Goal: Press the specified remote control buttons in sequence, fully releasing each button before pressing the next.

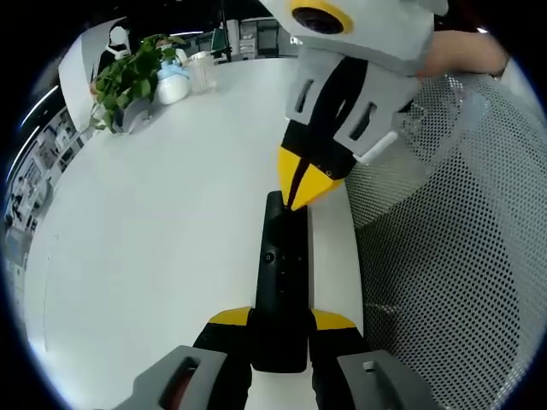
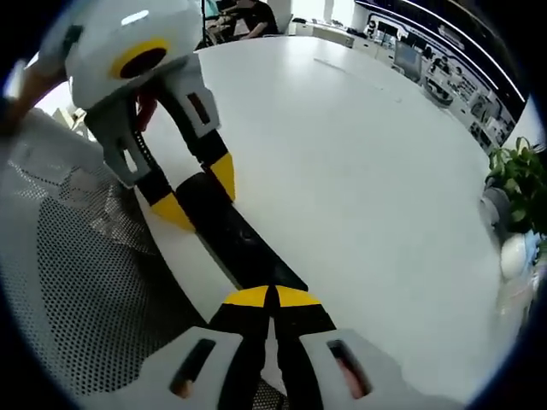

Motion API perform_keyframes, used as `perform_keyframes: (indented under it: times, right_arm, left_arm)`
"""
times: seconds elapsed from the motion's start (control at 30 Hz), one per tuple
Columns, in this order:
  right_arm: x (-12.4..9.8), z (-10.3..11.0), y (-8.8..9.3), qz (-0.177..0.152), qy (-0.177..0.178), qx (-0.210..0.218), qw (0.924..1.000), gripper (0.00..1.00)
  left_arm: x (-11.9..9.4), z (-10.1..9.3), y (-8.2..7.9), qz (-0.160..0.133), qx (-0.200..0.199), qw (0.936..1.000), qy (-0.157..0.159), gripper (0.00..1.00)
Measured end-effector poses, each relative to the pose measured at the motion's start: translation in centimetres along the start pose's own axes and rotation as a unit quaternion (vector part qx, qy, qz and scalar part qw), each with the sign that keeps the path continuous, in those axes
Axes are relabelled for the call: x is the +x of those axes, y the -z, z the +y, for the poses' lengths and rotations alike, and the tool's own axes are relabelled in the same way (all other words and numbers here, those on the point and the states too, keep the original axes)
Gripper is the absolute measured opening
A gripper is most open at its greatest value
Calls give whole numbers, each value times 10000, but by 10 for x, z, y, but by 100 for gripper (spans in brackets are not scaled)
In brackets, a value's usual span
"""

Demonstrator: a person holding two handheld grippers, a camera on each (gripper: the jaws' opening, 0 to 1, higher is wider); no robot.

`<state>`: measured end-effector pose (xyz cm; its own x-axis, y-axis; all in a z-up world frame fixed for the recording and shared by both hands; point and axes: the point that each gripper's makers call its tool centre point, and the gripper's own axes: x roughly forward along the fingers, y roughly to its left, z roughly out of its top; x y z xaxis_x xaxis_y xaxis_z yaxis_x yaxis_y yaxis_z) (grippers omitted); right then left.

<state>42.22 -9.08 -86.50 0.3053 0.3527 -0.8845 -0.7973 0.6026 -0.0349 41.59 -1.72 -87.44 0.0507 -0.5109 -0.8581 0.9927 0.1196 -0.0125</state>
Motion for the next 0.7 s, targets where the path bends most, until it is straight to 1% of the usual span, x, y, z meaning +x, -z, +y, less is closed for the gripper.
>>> perform_keyframes:
  times: [0.23, 0.37, 0.5, 0.53, 0.6, 0.7]
  right_arm:
    - [0, -2, 0, 13, -122, 514, 9986, 0]
    - [0, -1, 0, 98, -121, 633, 9979, 0]
    - [-1, -2, 0, 95, -153, 769, 9969, 0]
    - [-1, -4, 0, 86, -96, 819, 9966, 0]
    - [-2, -6, -2, 44, -52, 800, 9968, 0]
    - [-2, -4, -3, 18, -94, 803, 9967, 0]
  left_arm:
    - [0, 0, 0, -15, -4, 10000, 6, 25]
    - [0, 0, 0, -30, -10, 10000, 1, 25]
    - [0, 0, 0, -22, 1, 10000, 7, 25]
    - [0, 0, 0, -22, 0, 10000, 5, 25]
    - [0, 0, 0, -26, 10, 10000, 4, 25]
    - [0, 0, 0, -21, 20, 10000, 8, 24]
